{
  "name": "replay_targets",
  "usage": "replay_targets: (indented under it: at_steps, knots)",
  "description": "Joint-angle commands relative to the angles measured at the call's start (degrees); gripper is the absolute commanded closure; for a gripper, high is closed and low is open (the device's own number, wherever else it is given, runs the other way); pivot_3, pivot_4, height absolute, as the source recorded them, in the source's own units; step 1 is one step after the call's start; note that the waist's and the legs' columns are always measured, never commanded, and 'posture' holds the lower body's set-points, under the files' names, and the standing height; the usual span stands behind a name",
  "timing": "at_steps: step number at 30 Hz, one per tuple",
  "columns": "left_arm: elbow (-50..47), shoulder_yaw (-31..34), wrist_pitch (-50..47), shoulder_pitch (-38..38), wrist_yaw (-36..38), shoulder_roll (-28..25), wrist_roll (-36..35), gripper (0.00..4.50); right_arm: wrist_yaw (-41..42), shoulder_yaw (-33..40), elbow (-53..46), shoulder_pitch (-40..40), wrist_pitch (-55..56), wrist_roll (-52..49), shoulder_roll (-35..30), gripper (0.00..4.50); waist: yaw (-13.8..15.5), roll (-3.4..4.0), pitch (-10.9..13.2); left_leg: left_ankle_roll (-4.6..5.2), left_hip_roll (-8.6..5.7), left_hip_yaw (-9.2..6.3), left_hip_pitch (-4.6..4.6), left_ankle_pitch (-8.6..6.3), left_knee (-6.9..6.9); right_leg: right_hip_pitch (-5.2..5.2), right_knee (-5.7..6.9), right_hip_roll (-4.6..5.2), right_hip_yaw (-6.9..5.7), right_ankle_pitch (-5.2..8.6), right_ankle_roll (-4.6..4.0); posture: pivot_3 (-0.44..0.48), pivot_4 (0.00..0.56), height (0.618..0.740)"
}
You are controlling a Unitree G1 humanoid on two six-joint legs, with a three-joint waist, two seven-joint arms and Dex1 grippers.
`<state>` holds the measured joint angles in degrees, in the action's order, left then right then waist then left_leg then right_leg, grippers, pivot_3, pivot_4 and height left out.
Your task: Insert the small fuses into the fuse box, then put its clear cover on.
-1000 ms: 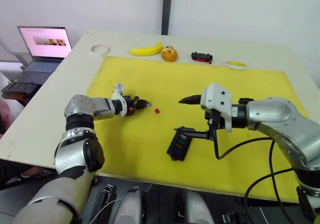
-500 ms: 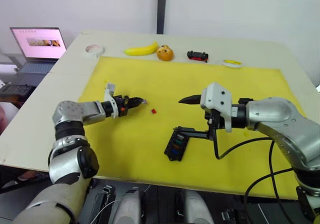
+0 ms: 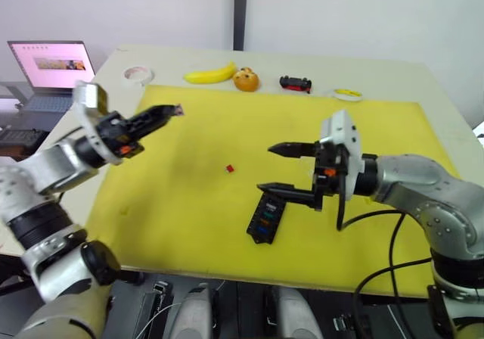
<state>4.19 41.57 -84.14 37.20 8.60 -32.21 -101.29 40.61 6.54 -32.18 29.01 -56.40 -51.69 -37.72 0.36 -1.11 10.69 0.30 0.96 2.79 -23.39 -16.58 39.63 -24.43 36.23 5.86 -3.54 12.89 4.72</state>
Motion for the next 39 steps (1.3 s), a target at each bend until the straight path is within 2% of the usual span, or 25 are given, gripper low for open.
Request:
replay_targets:
  at_steps: [1,5,9,13,16,24,29,35,39]
  knots:
    - [-9.5,-4.2,9.5,-1.4,-0.9,0.2,-11.7,4.48,-4.6,5.5,1.2,3.0,-1.3,-9.7,3.4,0.00,0.4,0.00,0.0,-0.02,-0.01,0.00,0.00,0.01,-0.06,0.00,-0.04,0.04,0.00,-0.03,-0.06,0.000,0.150,0.737]
    - [-20.0,-9.6,19.7,-2.5,-1.6,6.8,-11.7,4.48,-13.4,8.9,3.0,5.4,-0.9,-22.5,8.3,0.00,0.4,0.00,0.0,-0.03,-0.11,0.03,0.00,0.02,-0.11,0.05,-0.18,0.08,-0.01,0.03,-0.29,0.000,0.150,0.737]
    - [-23.7,-14.8,27.5,-3.5,-3.2,12.1,-11.7,4.48,-21.7,8.8,2.9,6.6,1.5,-31.6,11.2,0.00,0.3,0.01,0.0,0.00,-0.11,0.15,0.00,0.03,-0.15,0.04,-0.23,-0.02,0.01,-0.05,-0.16,0.000,0.150,0.737]
    - [-23.3,-19.2,32.1,-3.1,-2.6,14.2,-11.7,4.48,-29.0,7.6,3.1,7.8,5.3,-37.4,13.9,0.00,0.2,0.01,0.0,0.06,-0.07,0.17,0.04,0.02,-0.19,0.03,-0.18,-0.32,0.03,-0.07,-0.12,0.000,0.150,0.737]
    - [-22.9,-22.6,33.7,-2.8,-1.0,14.6,-10.6,4.48,-31.6,6.0,2.9,8.4,7.2,-38.2,14.9,0.00,0.2,0.01,0.0,0.08,-0.10,0.17,0.05,0.02,-0.19,0.03,-0.17,-0.41,0.02,-0.07,-0.11,0.000,0.150,0.737]
    - [-23.7,-28.0,36.4,-3.5,0.4,14.4,-7.4,4.48,-35.6,1.6,2.7,9.1,11.4,-38.0,18.3,0.00,0.3,0.01,0.0,0.11,-0.13,0.16,0.03,0.01,-0.19,0.03,-0.20,-0.46,0.02,-0.06,-0.10,0.000,0.150,0.737]
    - [-27.6,-25.8,38.6,-6.0,-3.3,9.4,-11.6,4.48,-35.5,1.2,2.5,8.4,11.9,-39.4,17.2,0.00,0.0,0.02,0.0,0.10,-0.02,0.15,0.05,0.01,-0.28,-0.02,-0.21,-0.50,0.05,-0.06,-0.10,0.000,0.150,0.737]
    - [-41.2,-18.4,46.1,-13.5,-9.8,5.3,-11.7,4.48,-31.2,2.3,6.3,9.4,10.2,-41.7,12.7,0.00,-0.1,0.03,0.0,0.07,0.02,0.16,0.06,0.03,-0.36,-0.04,-0.23,-0.50,0.11,-0.06,-0.11,0.000,0.150,0.737]
    - [-46.6,-19.3,51.8,-12.8,-12.9,3.7,-11.7,4.48,-28.2,2.6,9.6,11.5,9.2,-42.0,10.5,0.00,0.4,0.02,0.0,0.06,-0.01,0.16,0.06,0.04,-0.36,-0.03,-0.23,-0.47,0.11,-0.05,-0.12,0.000,0.150,0.737]
